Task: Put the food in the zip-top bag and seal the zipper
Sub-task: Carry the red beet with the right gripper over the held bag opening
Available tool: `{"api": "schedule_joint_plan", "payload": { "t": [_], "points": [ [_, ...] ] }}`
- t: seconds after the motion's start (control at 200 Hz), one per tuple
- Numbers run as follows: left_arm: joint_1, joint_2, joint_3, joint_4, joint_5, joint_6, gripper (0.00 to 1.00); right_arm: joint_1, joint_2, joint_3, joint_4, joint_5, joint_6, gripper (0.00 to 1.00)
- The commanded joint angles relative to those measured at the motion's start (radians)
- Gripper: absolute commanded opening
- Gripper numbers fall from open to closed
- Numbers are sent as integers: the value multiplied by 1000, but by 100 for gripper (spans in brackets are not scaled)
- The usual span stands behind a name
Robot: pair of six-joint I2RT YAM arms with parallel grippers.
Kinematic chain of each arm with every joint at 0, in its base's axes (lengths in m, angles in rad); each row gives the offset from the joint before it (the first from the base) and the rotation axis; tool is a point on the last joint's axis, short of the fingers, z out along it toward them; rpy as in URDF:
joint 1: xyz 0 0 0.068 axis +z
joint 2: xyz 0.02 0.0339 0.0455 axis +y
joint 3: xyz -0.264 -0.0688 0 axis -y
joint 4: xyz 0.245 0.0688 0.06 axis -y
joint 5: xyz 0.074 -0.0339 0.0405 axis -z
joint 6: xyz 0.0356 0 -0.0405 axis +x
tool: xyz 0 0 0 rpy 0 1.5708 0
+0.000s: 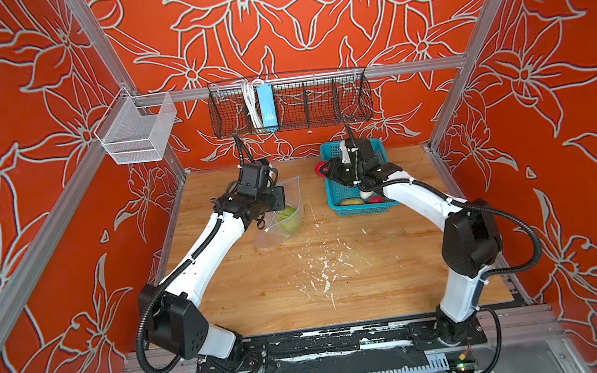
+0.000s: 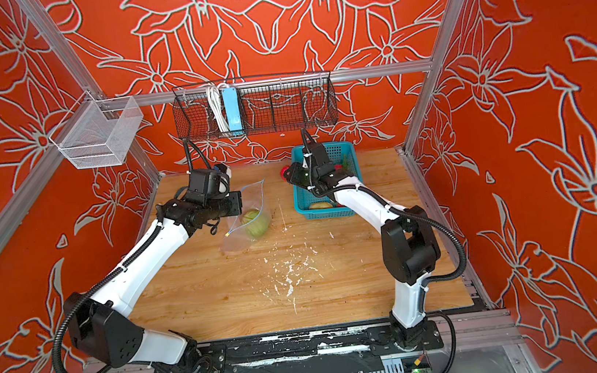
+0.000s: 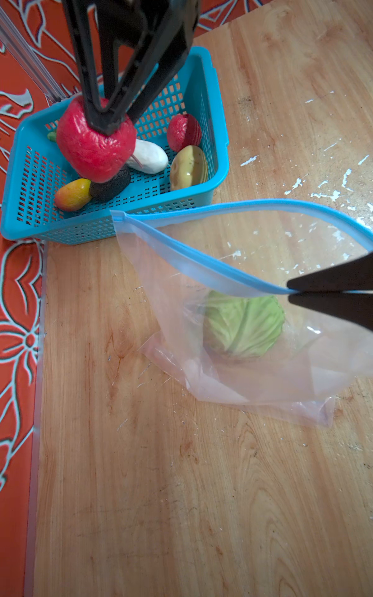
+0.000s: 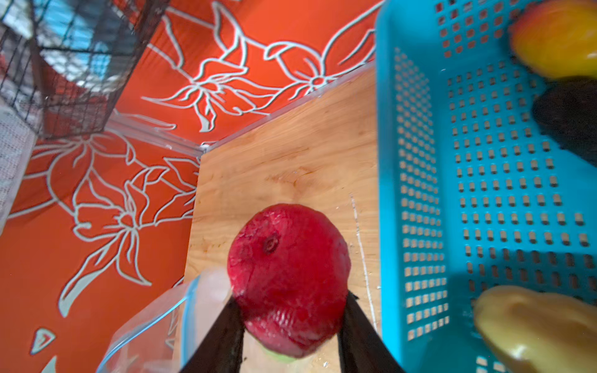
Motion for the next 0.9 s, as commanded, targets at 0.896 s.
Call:
{"api": "schedule_joint_plan", "payload": {
  "t": [0.896],
  "points": [
    [8,0,16,-1,40,-20,0,191,-114,63,-106,-33,-46,15]
  ]
}}
